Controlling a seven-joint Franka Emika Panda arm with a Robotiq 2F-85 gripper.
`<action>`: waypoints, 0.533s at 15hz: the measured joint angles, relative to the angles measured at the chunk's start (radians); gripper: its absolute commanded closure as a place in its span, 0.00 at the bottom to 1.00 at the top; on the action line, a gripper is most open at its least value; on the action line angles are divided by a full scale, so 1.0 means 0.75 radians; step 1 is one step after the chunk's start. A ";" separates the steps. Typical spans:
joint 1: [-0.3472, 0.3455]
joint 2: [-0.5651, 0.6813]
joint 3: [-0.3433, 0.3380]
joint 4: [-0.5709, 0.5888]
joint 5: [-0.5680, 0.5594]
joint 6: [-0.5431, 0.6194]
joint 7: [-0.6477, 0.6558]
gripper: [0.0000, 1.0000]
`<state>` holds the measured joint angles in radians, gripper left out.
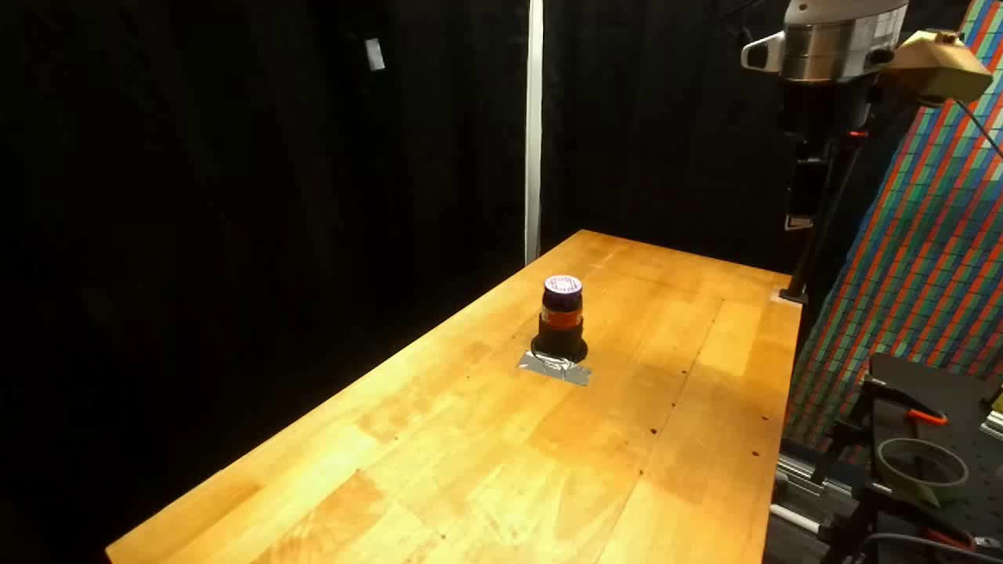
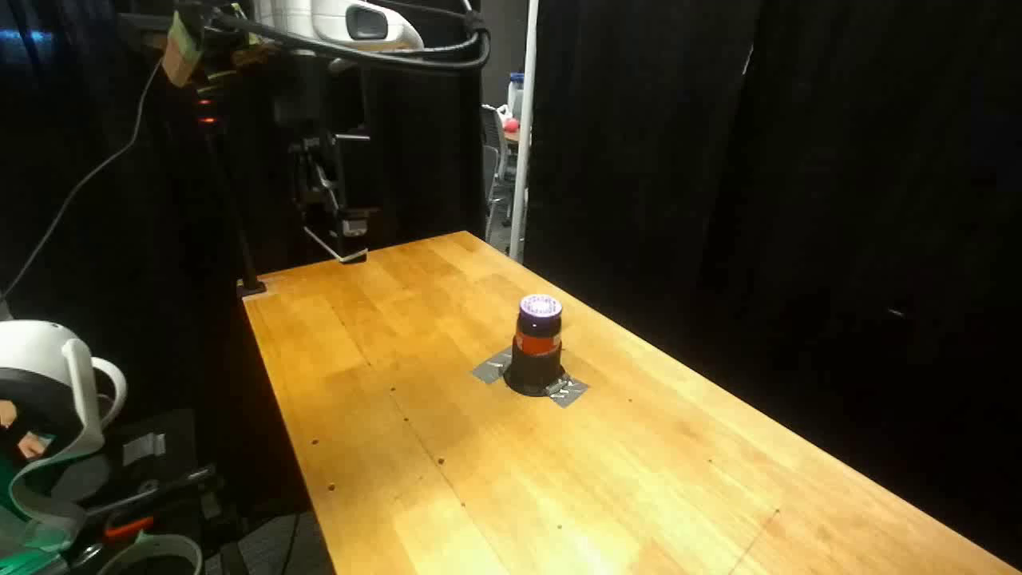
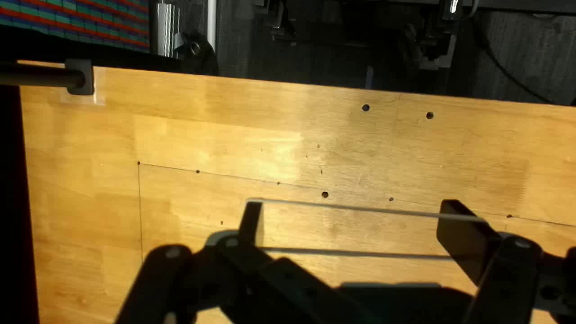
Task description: Put the rubber band around the jar.
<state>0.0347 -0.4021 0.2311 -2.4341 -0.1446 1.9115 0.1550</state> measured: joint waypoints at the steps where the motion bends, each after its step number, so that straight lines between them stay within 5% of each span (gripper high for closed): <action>1: 0.000 0.000 0.000 0.005 0.000 0.000 0.000 0.00; 8: 0.006 0.002 -0.006 0.012 0.000 0.005 0.000 0.00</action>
<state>0.0391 -0.4007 0.2265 -2.4251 -0.1446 1.9150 0.1554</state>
